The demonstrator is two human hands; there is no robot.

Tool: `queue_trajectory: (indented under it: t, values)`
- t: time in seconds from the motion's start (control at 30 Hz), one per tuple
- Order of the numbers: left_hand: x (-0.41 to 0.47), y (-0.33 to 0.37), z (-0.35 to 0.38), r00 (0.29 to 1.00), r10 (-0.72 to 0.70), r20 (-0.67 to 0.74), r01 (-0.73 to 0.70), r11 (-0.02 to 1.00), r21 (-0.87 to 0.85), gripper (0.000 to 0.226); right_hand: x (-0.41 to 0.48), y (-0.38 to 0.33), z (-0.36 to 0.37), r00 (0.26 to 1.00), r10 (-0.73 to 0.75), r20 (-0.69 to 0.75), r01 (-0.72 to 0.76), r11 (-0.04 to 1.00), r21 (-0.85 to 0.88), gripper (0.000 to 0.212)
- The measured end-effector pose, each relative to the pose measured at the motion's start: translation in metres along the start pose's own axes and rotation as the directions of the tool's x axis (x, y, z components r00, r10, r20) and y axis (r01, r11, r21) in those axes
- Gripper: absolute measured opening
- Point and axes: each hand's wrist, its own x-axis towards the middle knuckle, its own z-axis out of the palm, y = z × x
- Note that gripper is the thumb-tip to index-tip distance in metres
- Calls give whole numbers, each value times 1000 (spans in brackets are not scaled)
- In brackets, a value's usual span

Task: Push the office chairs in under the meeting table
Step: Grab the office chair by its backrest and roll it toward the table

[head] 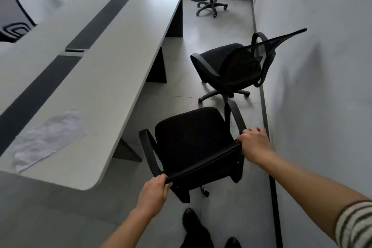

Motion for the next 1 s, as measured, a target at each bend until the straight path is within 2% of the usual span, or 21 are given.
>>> queue_trajectory:
  t: [0.23, 0.67, 0.8, 1.0]
  values:
    - [85, -33, -47, 996, -65, -58, 67, 997, 24, 19, 109, -31, -31, 992, -119, -35, 119, 993, 7, 22]
    - [194, -61, -99, 971, -237, -39, 238, 971, -2, 22, 288, -72, -66, 962, -266, -67, 259, 961, -100, 20]
    - [232, -63, -110, 950, -304, -77, 302, 953, -29, 23, 354, -84, -81, 926, -362, -111, 349, 929, -119, 20]
    - [297, -57, -143, 894, -433, -114, 429, 902, -54, 21, 454, -105, -118, 874, -479, -75, 472, 876, -96, 23]
